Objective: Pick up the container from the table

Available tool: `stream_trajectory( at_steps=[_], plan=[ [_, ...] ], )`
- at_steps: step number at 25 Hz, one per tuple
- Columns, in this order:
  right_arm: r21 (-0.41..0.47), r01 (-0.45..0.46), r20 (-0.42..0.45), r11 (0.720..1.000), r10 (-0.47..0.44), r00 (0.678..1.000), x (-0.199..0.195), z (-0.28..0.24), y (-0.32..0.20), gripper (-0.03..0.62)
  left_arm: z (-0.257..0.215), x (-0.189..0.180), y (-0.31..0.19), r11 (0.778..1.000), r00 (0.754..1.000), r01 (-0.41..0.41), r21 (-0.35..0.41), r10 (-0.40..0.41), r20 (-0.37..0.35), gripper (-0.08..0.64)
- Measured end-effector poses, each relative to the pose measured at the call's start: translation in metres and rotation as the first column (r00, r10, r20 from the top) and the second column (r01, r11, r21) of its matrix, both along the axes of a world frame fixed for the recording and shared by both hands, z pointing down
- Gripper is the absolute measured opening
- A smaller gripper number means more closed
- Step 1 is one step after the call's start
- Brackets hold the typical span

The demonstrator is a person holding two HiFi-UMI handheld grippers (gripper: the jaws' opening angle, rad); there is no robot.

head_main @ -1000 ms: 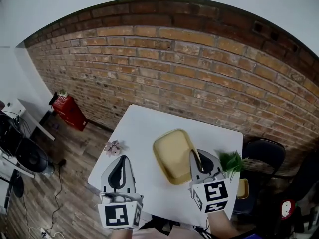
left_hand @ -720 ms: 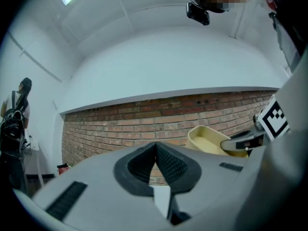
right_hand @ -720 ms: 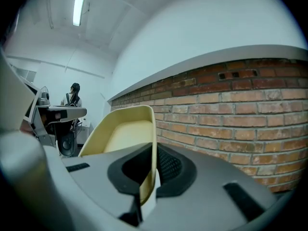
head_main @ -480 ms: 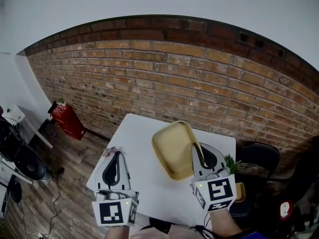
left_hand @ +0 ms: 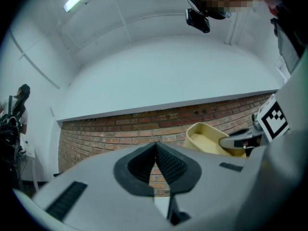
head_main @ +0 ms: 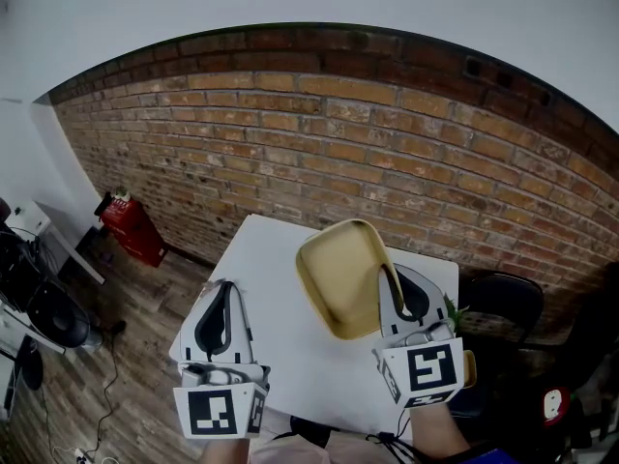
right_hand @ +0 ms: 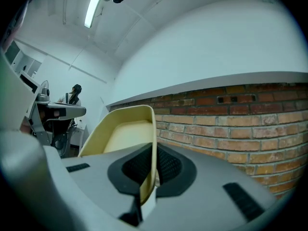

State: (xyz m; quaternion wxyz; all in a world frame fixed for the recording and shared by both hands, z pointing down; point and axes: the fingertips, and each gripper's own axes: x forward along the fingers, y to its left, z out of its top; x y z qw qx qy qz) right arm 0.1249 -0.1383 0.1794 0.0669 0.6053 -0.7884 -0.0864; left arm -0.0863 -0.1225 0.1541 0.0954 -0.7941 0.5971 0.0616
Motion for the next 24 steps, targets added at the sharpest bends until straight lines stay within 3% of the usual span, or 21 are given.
stream_trajectory(
  at_steps=[24],
  plan=[
    [-0.020,0.000,0.009,1.000,0.000,1.000,-0.0012,0.0084,-0.0006,0.003,0.0060,0.0063,-0.0021,1.000,1.000,-0.020,-0.013,0.020,-0.003,0.009]
  ],
)
